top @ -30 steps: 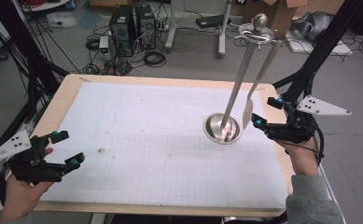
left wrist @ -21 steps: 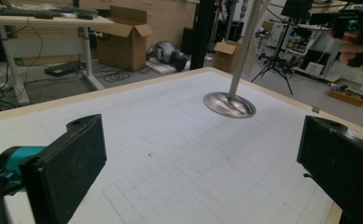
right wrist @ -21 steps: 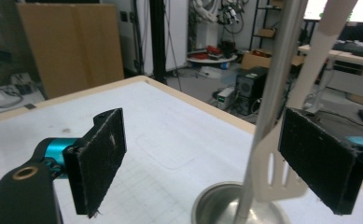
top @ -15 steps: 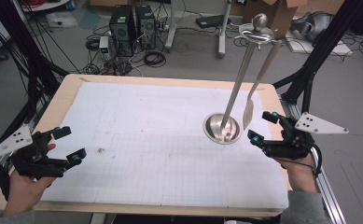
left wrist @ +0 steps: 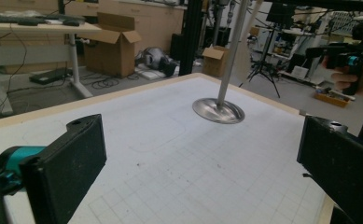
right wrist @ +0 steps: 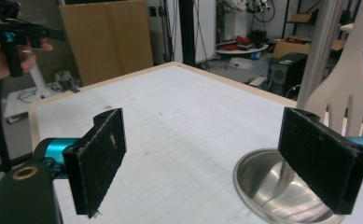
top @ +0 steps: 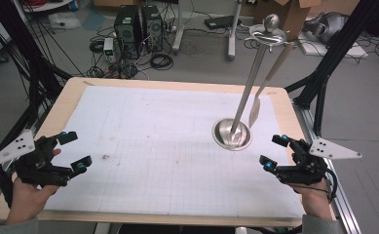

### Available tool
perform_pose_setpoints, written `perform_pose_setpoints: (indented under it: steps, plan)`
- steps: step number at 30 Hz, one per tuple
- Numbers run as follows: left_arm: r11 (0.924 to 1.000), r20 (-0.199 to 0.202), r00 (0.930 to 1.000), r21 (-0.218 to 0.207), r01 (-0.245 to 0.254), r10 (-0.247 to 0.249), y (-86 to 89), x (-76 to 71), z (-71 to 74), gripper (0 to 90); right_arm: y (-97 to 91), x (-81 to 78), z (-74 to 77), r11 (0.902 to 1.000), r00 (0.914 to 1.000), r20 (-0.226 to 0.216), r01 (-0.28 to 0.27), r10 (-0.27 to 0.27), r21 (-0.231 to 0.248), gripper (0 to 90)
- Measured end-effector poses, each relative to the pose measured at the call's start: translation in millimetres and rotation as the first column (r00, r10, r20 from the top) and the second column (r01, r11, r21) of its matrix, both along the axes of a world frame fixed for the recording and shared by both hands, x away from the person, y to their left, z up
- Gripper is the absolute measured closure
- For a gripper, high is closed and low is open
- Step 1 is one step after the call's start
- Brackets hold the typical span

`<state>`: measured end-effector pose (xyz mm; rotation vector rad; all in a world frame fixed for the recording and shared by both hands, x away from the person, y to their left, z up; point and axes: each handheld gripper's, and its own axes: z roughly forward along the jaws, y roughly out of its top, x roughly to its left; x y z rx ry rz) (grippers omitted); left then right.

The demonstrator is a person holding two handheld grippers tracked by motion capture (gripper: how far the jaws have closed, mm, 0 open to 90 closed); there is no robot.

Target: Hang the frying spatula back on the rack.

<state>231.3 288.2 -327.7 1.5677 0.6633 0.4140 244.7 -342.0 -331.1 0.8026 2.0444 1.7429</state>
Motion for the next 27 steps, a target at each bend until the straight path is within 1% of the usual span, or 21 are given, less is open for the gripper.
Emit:
perform_pose_setpoints:
  steps: [1, 3, 4, 5, 6, 8, 9, 11, 12, 13, 15, 19, 20, 22, 23, 25, 27]
  plan:
    - [1.0000, 0.001, 1.0000, -0.001, 0.007, -0.007, 0.1, 0.1, 0.0, 1.8, -0.3, -0.5, -1.6, 1.0000, 1.0000, 0.006, -0.004, 0.004, 0.001, 14.5]
    - [0.9995, 0.004, 0.9995, -0.013, 0.030, -0.030, 0.7, 0.2, -1.0, 1.8, -0.6, -2.5, -4.2, 0.9999, 0.9999, 0.005, -0.012, 0.012, 0.005, 14.5]
    - [0.9992, 0.005, 0.9994, -0.021, 0.035, -0.035, 0.5, 0.4, -1.6, 1.8, -0.7, -3.6, -5.1, 0.9999, 0.9999, 0.000, -0.012, 0.012, 0.010, 14.5]
    - [0.9993, 0.004, 0.9994, -0.017, 0.034, -0.034, 0.3, 0.7, -2.0, 1.8, -0.8, -4.7, -5.9, 0.9997, 0.9999, -0.006, -0.014, 0.014, 0.018, 14.5]
    - [0.9993, 0.003, 0.9994, -0.013, 0.034, -0.034, 0.0, 0.8, -2.2, 1.8, -1.3, -4.9, -6.8, 0.9997, 0.9998, -0.001, -0.019, 0.019, 0.016, 14.5]
    - [0.9991, 0.004, 0.9992, -0.015, 0.040, -0.040, -0.9, 1.0, -2.6, 1.8, -0.9, -6.6, -8.1, 0.9997, 0.9998, -0.004, -0.018, 0.018, 0.016, 14.5]
    - [0.9991, 0.005, 0.9991, -0.005, 0.043, -0.043, -0.9, 1.1, -2.7, 1.8, -0.8, -7.5, -8.7, 0.9997, 0.9998, 0.000, -0.018, 0.018, 0.016, 14.5]
    - [0.9987, 0.008, 0.9987, -0.001, 0.050, -0.050, -1.8, 1.3, -3.4, 1.8, -0.7, -9.1, -10.3, 0.9993, 0.9998, 0.005, -0.017, 0.017, 0.033, 14.5]
    - [0.9986, 0.006, 0.9986, -0.002, 0.053, -0.053, -2.0, 1.5, -3.7, 1.8, -0.4, -9.6, -11.1, 0.9991, 0.9999, 0.001, -0.017, 0.017, 0.040, 14.5]
    - [0.9985, 0.006, 0.9985, -0.005, 0.055, -0.055, -2.5, 1.6, -4.0, 1.8, -0.5, -9.0, -11.9, 0.9992, 0.9998, 0.007, -0.019, 0.019, 0.036, 14.5]
    - [0.9985, 0.003, 0.9985, -0.002, 0.054, -0.054, -3.1, 1.7, -4.0, 1.8, -0.2, -9.5, -13.1, 0.9987, 0.9998, -0.002, -0.020, 0.020, 0.047, 14.5]
    - [0.9983, 0.005, 0.9983, -0.006, 0.058, -0.057, -3.5, 1.3, -2.8, 1.8, 0.7, -8.4, -14.0, 0.9966, 0.9998, 0.010, -0.021, 0.020, 0.080, 14.5]
    - [0.9985, 0.005, 0.9985, -0.008, 0.054, -0.054, -3.3, 1.3, -2.7, 1.8, 1.9, -8.4, -13.7, 0.9975, 0.9996, -0.001, -0.027, 0.027, 0.065, 14.5]
    - [0.9987, 0.004, 0.9987, -0.006, 0.051, -0.051, -2.4, 1.7, -2.9, 1.8, 3.4, -9.4, -13.4, 0.9991, 0.9995, -0.005, -0.031, 0.031, 0.031, 14.5]
    - [0.9987, 0.002, 0.9988, -0.005, 0.050, -0.050, -2.4, 1.8, -3.4, 1.8, 3.5, -10.3, -12.8, 0.9992, 0.9994, -0.006, -0.033, 0.033, 0.021, 14.5]
    - [0.9988, -0.004, 0.9988, -0.007, 0.049, -0.049, -3.1, 2.1, -4.5, 1.8, 3.0, -12.7, -10.7, 0.9992, 0.9993, -0.005, -0.038, 0.038, 0.012, 14.5]
    - [0.9988, -0.011, 0.9988, 0.002, 0.049, -0.049, -3.7, 2.4, -5.2, 1.8, 2.0, -15.5, -8.1, 0.9986, 0.9986, -0.002, -0.052, 0.052, 0.007, 14.5]
